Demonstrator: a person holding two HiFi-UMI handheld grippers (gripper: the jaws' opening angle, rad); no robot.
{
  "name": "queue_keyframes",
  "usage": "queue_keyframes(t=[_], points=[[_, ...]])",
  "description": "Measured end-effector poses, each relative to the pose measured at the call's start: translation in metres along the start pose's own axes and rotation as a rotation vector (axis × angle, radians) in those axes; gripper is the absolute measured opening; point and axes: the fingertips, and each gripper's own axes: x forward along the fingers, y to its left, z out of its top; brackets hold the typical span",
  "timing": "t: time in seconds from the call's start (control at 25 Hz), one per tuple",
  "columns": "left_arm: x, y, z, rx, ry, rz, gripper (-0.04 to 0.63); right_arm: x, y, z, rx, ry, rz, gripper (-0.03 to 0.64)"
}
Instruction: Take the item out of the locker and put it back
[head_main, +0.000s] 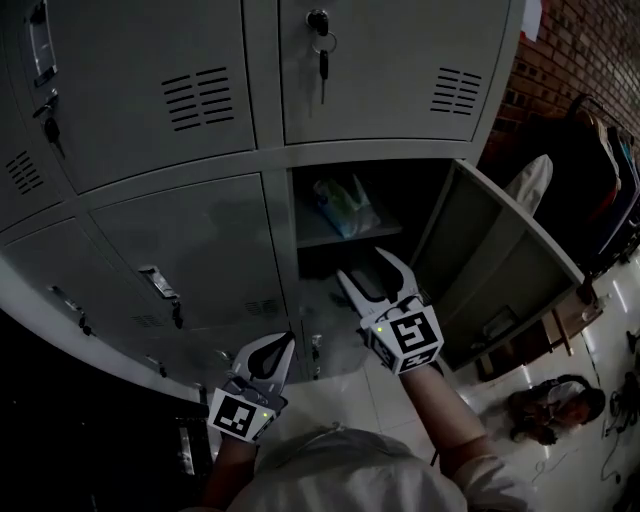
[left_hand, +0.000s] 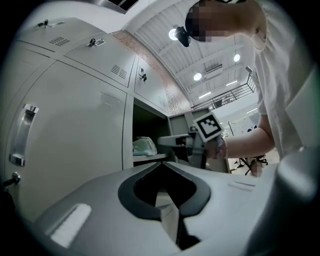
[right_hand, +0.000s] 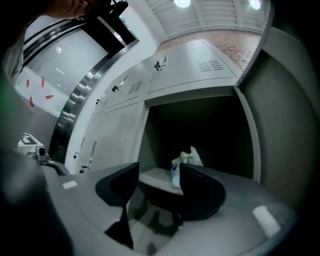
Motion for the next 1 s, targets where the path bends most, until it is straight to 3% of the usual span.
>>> queue_keyframes(t=[0.2,0.56,0.64,0.72,0.8,1.0], points=[[0.008,0.003,-0.006,0.007,0.007,-0.005,-0.002,0.046,-0.043,0.032,-0.044,-0.048,-0.061,0.259],[0.019,0.011,-0.011,-0.018,0.008,0.001,-0.002,0.079,-0.072,-0.004,-0.047,0.109,-0.111,0.279],[0.019,0.008,-0.014,-0.028,0.028,-0.009,-0.002,0.078,-0.073,-0.012,-0.049,0.131,-0.123,0.234],[0.019,0.008,-0.014,-0.031,0.028,-0.004,-0.002,0.075,-0.076,-0.015,-0.065,0.138,-0.147,0.112],[0.018,0.007,-0.015,-0.031,0.031,-0.004,-0.002,0.074,-0.077,-0.015,-0.075,0.141,-0.155,0.03],[0.012,0.009,-0.01,-0.034,0.013,0.02,-0.002,0.059,-0.074,0.002,-0.084,0.085,-0.16,0.012]])
